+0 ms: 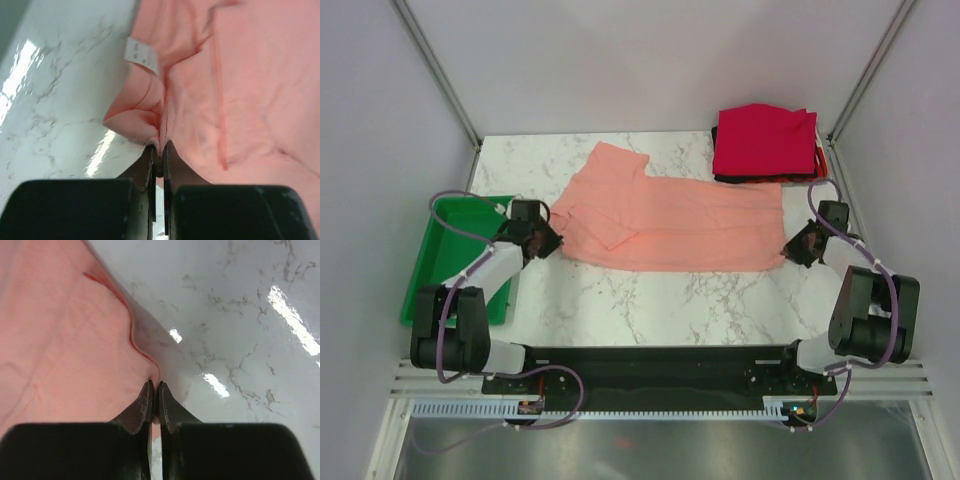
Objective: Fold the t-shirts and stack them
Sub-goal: Fold the tshirt
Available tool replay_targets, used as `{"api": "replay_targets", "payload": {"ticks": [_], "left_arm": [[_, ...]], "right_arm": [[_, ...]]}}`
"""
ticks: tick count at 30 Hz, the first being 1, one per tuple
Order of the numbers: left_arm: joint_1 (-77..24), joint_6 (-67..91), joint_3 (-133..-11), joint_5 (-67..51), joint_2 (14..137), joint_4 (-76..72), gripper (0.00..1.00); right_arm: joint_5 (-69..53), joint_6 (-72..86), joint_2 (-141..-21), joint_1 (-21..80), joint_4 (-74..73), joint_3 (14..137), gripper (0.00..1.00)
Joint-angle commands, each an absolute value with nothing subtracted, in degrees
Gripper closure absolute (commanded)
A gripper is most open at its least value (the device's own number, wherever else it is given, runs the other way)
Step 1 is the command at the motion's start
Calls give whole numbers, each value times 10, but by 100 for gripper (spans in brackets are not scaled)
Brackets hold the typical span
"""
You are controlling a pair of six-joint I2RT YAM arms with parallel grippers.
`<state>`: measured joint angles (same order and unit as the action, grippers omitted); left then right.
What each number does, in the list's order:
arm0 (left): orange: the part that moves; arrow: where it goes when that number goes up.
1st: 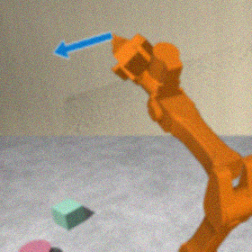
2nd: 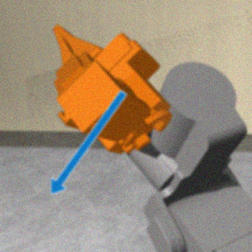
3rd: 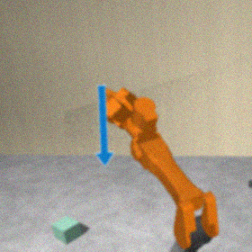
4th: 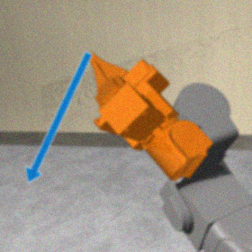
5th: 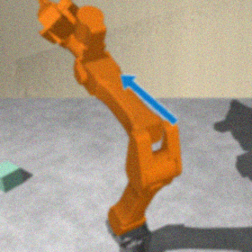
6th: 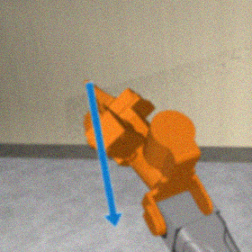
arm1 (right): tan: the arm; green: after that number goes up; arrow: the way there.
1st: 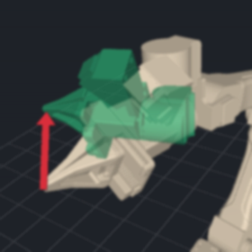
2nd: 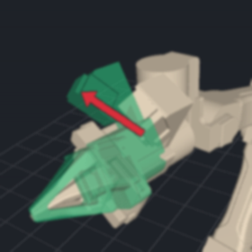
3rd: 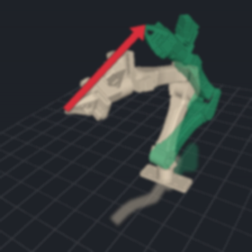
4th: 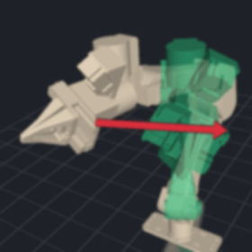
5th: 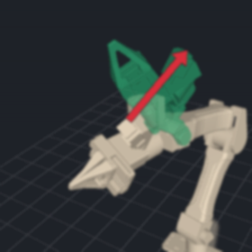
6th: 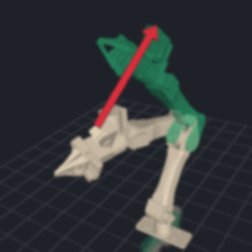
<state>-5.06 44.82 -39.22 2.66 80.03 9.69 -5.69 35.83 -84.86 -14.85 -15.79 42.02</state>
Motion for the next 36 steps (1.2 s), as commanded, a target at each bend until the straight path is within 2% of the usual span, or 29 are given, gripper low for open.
{"api": "replay_targets", "payload": {"ticks": [1,6,16,20,27,28,29,30,31,33,34,35,36], "left_arm": [[-49,415,-516,47,748,172,98],[-46,411,-528,60,653,221,98],[-46,478,-297,24,486,267,98],[-46,526,-251,22,418,305,98],[-47,621,-205,32,310,380,98],[-60,634,-202,33,297,395,98],[-66,651,-201,34,264,413,98],[-67,694,-192,33,246,426,98],[-67,709,-183,18,228,431,89],[-67,717,-182,14,169,433,71],[-67,709,-192,32,150,436,32],[-67,703,-205,46,137,439,6],[-67,687,-233,56,126,433,0]], "right_arm": [[-35,366,-768,-150,-206,504,100],[-68,382,-715,-178,-271,520,100],[-81,353,-706,-238,-266,359,100],[-102,364,-665,-307,-286,318,100],[-95,374,-563,-362,-373,306,99],[-98,374,-558,-366,-380,302,95],[-106,375,-555,-369,-379,292,79],[-112,382,-550,-372,-381,288,22],[-120,385,-545,-374,-381,286,2],[-120,391,-532,-374,-382,289,2],[-113,393,-526,-374,-388,296,2],[-99,392,-523,-374,-393,321,2],[-96,389,-523,-374,-396,334,2]]}}
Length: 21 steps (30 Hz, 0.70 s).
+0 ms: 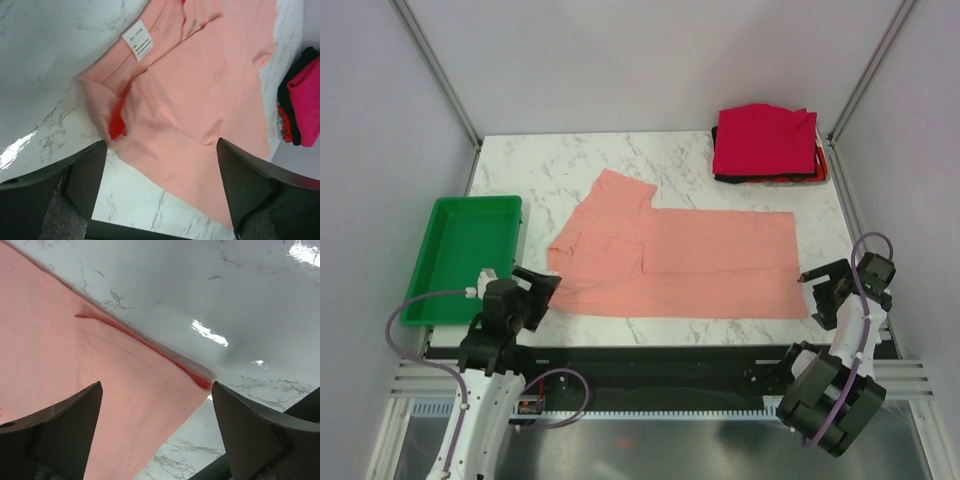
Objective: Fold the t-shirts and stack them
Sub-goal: Fold the tshirt
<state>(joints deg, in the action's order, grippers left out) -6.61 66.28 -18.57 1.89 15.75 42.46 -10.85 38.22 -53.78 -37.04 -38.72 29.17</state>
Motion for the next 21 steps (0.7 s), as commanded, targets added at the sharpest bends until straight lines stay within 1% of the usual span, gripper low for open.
{"api": "replay_targets", "payload": {"ticks": [1,2,5,6,7,8,9,10,11,12,13,14,15,17,18,20,21], "left_arm": [[-67,669,-250,80,130,422,0],[-67,648,-268,88,143,384,0],[-67,564,-350,98,282,333,2],[-67,522,-392,93,324,296,4],[-68,503,-410,81,410,271,8],[-68,485,-426,77,450,245,9],[-67,450,-458,73,487,187,9],[-67,432,-479,70,578,165,8],[-67,392,-505,67,624,147,8],[-66,372,-578,64,684,142,8],[-66,350,-620,50,736,142,6],[-66,309,-665,39,844,148,6],[-65,293,-758,31,893,158,6],[-65,272,-850,3,987,196,6],[-64,262,-921,-13,1054,202,7],[-64,258,-980,-52,1120,204,8],[-64,256,-1038,-68,1182,206,9]], "right_arm": [[-92,389,-526,-374,-402,348,2],[-107,388,-540,-374,-398,370,2],[-128,384,-572,-360,-360,400,2],[-133,383,-581,-345,-343,406,2],[-125,381,-591,-328,-318,414,2],[-113,375,-618,-287,-310,439,2],[-73,368,-640,-262,-307,459,2],[-51,357,-665,-239,-322,484,2],[-40,332,-722,-203,-324,534,2],[-31,317,-753,-190,-330,562,2],[-9,309,-782,-179,-346,589,2],[-4,286,-834,-165,-347,635,2],[-4,281,-859,-163,-352,658,3],[25,276,-922,-162,-361,715,8],[23,279,-942,-161,-363,731,10],[7,283,-997,-152,-350,769,15],[9,286,-1015,-147,-349,783,17]]}}
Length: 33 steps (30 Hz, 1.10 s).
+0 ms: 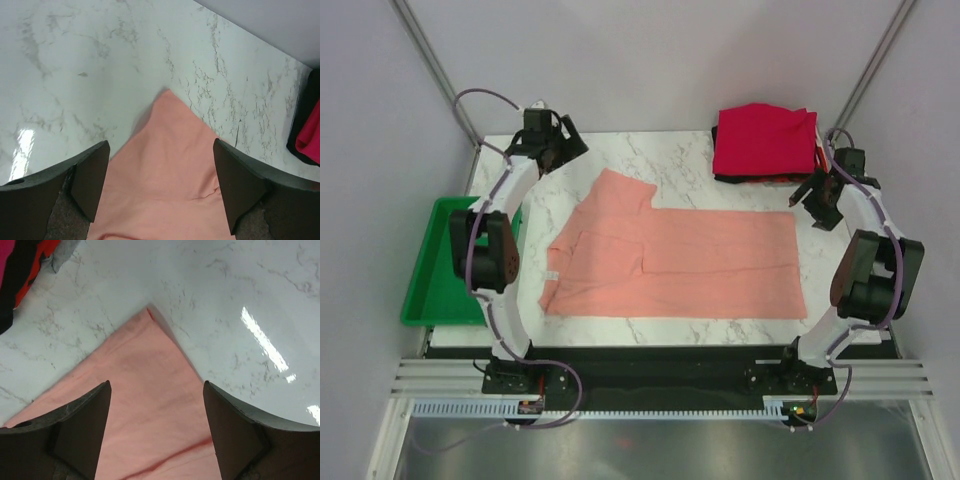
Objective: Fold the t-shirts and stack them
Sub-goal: Fold the tshirt
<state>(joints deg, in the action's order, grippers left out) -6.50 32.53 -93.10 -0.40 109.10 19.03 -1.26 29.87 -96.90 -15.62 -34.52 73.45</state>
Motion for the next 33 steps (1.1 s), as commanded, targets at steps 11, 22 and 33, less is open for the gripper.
{"api": "replay_targets", "payload": {"ticks": [11,22,33], "left_arm": [[-67,257,-1267,-163,1432,258,20],[-78,240,-1251,-158,1439,251,22],[-108,196,-1238,-128,1450,251,31]], "right_arm": [[74,277,-1146,-102,-336,864,35],[82,260,-1201,-98,-301,867,43],[67,257,-1213,-91,-289,861,67]]}}
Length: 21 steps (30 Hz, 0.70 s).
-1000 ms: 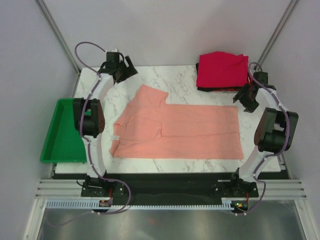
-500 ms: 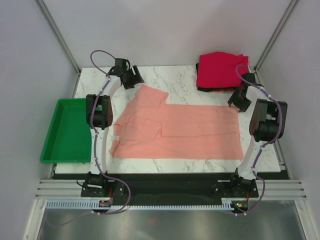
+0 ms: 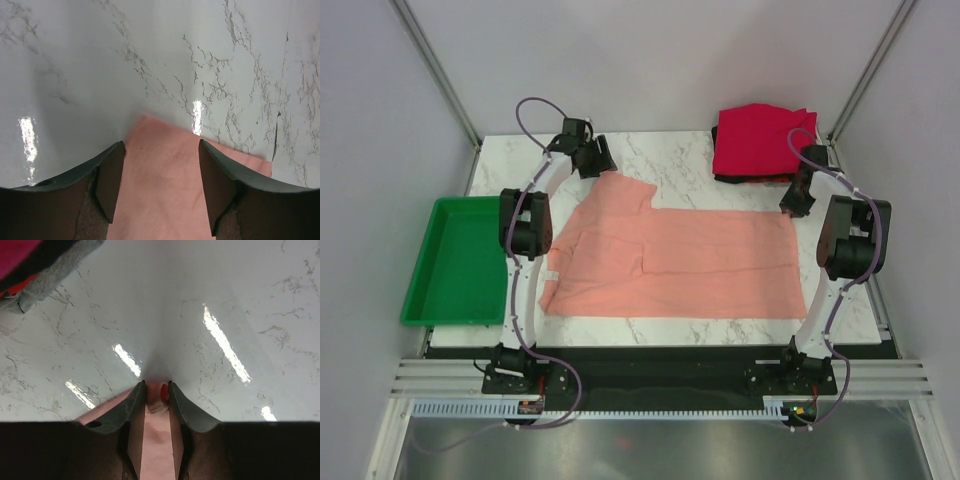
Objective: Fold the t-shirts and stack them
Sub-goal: Fold the tshirt
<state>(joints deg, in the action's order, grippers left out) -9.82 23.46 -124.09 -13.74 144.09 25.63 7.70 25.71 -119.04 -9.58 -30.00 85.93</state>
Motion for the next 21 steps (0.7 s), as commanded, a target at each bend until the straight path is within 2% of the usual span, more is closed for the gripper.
{"api": "replay_targets", "payload": {"ticks": [1,2,4,6,7,9,10,11,18,21], "left_arm": [[-109,196,-1239,-124,1452,251,35],[-109,199,-1239,-122,1454,251,36],[-112,202,-1242,-126,1455,251,44],[-115,200,-1250,-126,1465,256,50],[-115,201,-1258,-128,1470,258,62],[-116,206,-1269,-124,1475,257,74],[-115,207,-1273,-123,1477,258,91],[-115,208,-1281,-120,1477,258,98],[-115,207,-1282,-109,1414,275,98],[-115,206,-1241,-101,1362,282,98]], "right_arm": [[65,257,-1213,-91,-289,860,69],[62,258,-1215,-91,-288,860,75],[56,258,-1217,-91,-287,859,80],[53,260,-1218,-90,-287,858,91],[54,259,-1217,-91,-287,858,100],[54,258,-1216,-91,-287,858,100],[56,258,-1216,-91,-288,859,100],[57,259,-1216,-91,-288,859,100],[52,255,-1198,-91,-300,867,100],[45,251,-1177,-91,-304,866,100]]}}
